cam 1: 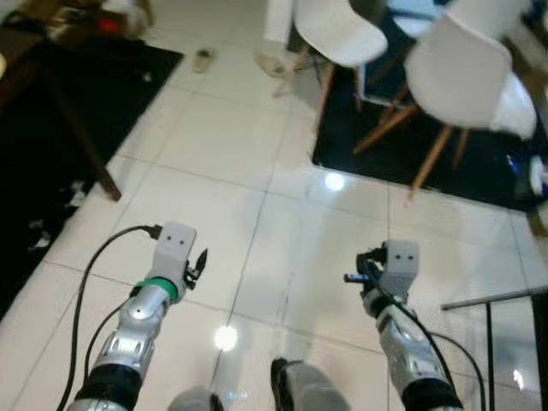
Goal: Setting the table
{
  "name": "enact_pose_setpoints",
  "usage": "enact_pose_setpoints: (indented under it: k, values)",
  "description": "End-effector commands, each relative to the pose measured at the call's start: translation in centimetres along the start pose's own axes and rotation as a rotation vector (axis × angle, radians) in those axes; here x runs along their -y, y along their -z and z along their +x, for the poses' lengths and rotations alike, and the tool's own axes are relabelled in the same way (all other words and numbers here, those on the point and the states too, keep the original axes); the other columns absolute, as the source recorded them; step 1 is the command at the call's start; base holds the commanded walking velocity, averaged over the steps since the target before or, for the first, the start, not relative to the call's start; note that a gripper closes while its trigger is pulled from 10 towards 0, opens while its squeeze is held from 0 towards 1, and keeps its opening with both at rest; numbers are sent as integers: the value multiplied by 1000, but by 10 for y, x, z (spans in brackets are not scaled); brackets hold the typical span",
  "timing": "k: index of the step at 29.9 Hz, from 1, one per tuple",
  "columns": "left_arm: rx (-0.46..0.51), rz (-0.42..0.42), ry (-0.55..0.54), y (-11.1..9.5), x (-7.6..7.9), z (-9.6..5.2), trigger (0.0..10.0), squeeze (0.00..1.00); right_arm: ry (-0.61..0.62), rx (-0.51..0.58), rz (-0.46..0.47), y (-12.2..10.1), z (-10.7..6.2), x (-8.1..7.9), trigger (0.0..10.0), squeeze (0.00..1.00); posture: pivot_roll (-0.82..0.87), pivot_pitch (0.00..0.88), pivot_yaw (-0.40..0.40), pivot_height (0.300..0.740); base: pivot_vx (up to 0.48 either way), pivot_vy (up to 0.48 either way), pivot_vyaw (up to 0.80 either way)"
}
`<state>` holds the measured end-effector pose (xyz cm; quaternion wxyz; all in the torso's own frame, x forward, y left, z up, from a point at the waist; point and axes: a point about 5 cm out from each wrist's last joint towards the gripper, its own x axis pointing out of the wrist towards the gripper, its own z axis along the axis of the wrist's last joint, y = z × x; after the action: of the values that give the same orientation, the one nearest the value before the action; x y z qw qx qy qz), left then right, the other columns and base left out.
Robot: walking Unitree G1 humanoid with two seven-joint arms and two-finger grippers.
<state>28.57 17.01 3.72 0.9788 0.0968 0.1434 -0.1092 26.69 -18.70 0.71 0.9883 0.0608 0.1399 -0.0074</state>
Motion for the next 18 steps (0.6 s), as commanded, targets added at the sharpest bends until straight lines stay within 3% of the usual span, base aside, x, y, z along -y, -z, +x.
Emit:
enact_pose_setpoints:
  k: [1, 5, 18]
  values:
    - [-7, 2, 18, 5, 5, -2, 10000, 0, 16, -6, 0, 3, -2, 5, 10000, 0, 17, 62, 16, 740, 0, 0, -800]
    - [30, 20, 8, 2, 4, -2, 10000, 0, 18, 18, -13, 0, -2, 6, 10000, 0, 20, 59, 16, 740, 172, 0, 0]
    - [46, 42, 9, 1, 4, 0, 10000, 0, 21, 57, -4, -8, 3, 6, 10000, 0, 22, 53, 18, 740, 474, 0, 0]
